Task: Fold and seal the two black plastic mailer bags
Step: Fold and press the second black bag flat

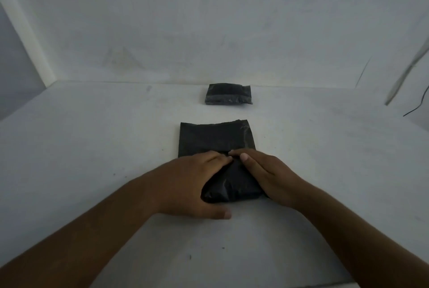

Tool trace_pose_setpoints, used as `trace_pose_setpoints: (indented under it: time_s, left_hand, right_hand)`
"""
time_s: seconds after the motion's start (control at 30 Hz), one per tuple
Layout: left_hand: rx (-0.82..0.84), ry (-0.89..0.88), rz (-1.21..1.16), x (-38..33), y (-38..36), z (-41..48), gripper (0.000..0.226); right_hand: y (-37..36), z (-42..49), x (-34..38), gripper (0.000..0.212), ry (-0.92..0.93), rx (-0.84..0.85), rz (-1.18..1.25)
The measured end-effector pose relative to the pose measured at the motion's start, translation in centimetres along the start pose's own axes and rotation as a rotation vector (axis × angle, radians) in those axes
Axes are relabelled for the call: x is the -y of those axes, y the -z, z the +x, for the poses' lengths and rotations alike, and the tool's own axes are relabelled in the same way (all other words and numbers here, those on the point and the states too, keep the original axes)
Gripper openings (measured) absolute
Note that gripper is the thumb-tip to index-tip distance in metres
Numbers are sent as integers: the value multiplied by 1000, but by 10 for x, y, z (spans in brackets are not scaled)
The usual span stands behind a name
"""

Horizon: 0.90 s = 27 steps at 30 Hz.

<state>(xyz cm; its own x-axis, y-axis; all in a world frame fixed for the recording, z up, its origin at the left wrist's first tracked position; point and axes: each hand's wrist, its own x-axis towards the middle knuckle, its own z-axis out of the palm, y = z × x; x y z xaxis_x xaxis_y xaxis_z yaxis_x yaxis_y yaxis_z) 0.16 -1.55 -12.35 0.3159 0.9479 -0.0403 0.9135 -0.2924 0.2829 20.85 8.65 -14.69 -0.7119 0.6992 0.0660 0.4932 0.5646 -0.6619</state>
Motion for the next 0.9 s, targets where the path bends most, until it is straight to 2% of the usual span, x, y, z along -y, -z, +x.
trace_pose_setpoints:
  time_s: [0.17,0.3,0.4,0.47,0.6,0.77,0.9]
  left_hand:
    - [24,13,10,7,-9,-1,101]
    - [42,-8,-52,10,-5,0,95]
    - [87,66,-141,23,3,-8,85]
    - [40,105,-169,36,5,-17,82]
    - [-93,227,-238,54,7,-28,91]
    - [-218,102,-222,41,12,-16,74]
    - [-173,55,-336,41,4,-7,66]
  right_hand:
    - [7,-15,9,74,85,59,-294]
    - [0,-23,7,90,134,69,-380]
    - [4,-24,9,86,94,82,-389]
    - [9,-25,12,79,52,89,-342]
    - [11,-15,20,64,-30,87,-332]
    - [18,10,35,57,8,70,-344]
    - [18,17,34,60,-45,207,-324]
